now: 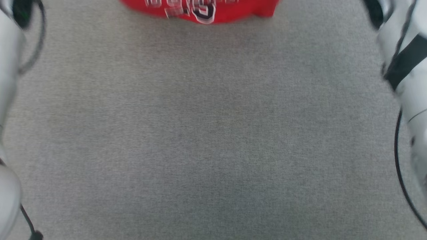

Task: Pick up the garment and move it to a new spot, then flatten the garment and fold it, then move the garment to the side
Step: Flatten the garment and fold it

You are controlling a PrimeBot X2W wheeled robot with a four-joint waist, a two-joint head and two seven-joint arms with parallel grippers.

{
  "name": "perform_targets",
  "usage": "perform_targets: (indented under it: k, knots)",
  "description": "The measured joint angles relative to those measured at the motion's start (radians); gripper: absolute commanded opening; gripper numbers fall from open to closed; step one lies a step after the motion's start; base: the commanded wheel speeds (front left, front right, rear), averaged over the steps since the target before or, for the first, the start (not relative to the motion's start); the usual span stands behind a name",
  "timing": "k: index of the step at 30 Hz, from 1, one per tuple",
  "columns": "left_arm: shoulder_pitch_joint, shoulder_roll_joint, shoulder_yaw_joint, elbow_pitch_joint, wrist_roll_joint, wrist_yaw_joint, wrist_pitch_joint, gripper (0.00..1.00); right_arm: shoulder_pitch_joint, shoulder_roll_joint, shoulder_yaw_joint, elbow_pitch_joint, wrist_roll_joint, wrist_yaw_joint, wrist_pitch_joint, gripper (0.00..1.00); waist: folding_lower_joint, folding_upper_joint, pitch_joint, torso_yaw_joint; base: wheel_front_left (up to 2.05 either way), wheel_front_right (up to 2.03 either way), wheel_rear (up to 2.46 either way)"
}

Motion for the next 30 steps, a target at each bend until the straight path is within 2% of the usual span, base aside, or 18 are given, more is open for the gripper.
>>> perform_targets:
  k: [6,10,15,21,25,30]
  knots:
    - [0.172,0.016,-0.034,-0.091,-0.07,0.0,0.198,0.0,0.135,0.021,0.05,-0.031,0.199,0.0,0.163,0.0,0.0,0.0,-0.038,0.022,0.0,0.0,0.0]
    - [0.288,0.054,-0.056,-0.148,-0.118,0.0,0.292,0.0,0.255,-0.005,0.145,-0.154,0.309,0.0,0.268,0.0,0.0,0.0,-0.065,0.031,0.0,0.0,0.0]
    - [0.437,0.098,-0.085,-0.232,-0.153,0.0,0.315,0.0,0.439,-0.099,0.26,-0.353,0.44,0.0,0.396,0.0,-0.0001,0.0,-0.093,0.037,0.0,0.0,0.0]
    - [0.6,0.162,-0.107,-0.351,-0.175,0.0,0.311,0.0,0.669,-0.206,0.298,-0.585,0.569,0.0,0.498,0.0,0.0,0.0001,-0.128,0.036,0.0,0.0,0.0]
    - [0.696,0.209,-0.113,-0.444,-0.193,0.03,0.323,0.0,0.81,-0.27,0.275,-0.721,0.586,0.0,0.527,0.0,0.0,0.0,-0.149,0.03,0.0,0.0,0.0]
    - [0.816,0.285,-0.121,-0.602,-0.227,0.112,0.345,0.0,0.984,-0.306,0.215,-0.867,0.583,0.0,0.59,0.0,0.0,0.0,-0.171,0.02,0.0,0.0,0.0]
